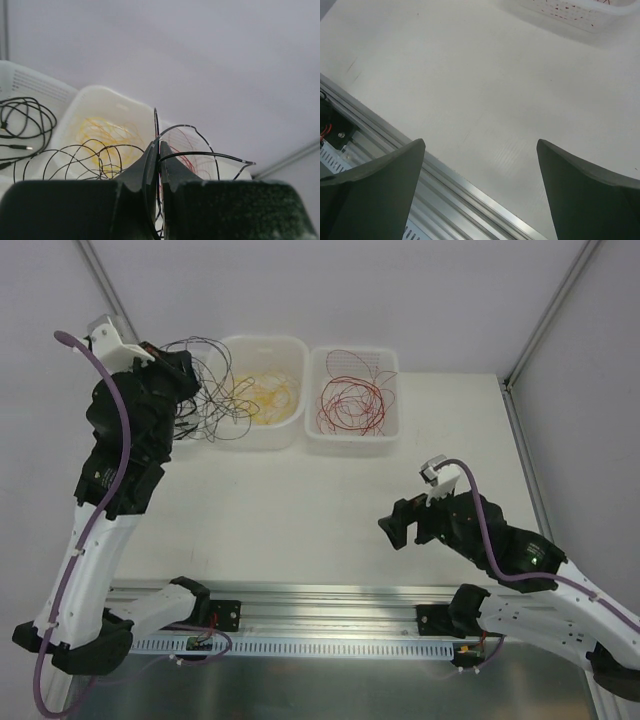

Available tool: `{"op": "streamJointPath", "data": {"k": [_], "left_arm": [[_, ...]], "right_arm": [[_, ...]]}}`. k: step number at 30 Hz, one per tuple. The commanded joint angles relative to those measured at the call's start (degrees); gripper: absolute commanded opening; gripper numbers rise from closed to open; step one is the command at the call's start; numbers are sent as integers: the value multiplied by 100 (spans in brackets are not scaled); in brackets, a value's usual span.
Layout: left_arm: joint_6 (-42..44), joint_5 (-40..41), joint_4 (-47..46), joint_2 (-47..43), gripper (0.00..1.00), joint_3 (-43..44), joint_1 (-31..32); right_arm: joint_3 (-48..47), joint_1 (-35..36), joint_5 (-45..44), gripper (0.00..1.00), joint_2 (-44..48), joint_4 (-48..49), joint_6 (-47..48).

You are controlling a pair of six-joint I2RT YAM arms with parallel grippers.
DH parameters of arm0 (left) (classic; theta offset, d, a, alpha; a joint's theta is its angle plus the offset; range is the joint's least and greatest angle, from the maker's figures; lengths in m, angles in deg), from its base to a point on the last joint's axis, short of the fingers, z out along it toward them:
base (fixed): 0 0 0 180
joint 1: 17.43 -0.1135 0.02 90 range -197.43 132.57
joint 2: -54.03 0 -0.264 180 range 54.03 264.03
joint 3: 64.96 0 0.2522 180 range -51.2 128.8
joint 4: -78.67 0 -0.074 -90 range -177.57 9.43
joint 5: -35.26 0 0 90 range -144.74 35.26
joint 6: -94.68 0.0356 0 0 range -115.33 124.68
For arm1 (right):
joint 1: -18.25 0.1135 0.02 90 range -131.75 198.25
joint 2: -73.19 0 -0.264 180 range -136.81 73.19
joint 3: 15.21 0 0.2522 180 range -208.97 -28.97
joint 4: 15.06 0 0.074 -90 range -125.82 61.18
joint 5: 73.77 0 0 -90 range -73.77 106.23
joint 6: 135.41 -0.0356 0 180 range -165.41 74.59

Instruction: Untangle the cables

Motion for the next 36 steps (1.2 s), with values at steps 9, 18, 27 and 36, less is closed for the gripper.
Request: {"op": "streamJointPath", "data": {"k": [9, 18, 27, 36], "left_arm": [[728, 413, -557, 1632, 1, 1622, -1977], [824, 308, -937, 3012, 5, 2475, -2840], [1045, 378, -1157, 4357, 9, 2027, -3094], [1203, 624, -947, 5746, 7, 1790, -3577]], "right_arm": [[182, 29, -166, 100, -145, -84, 315], [252, 12, -245, 100, -295, -277, 614], [156, -6, -315, 100, -532, -338, 737], [112, -41, -438, 100, -638, -611, 720]]}}
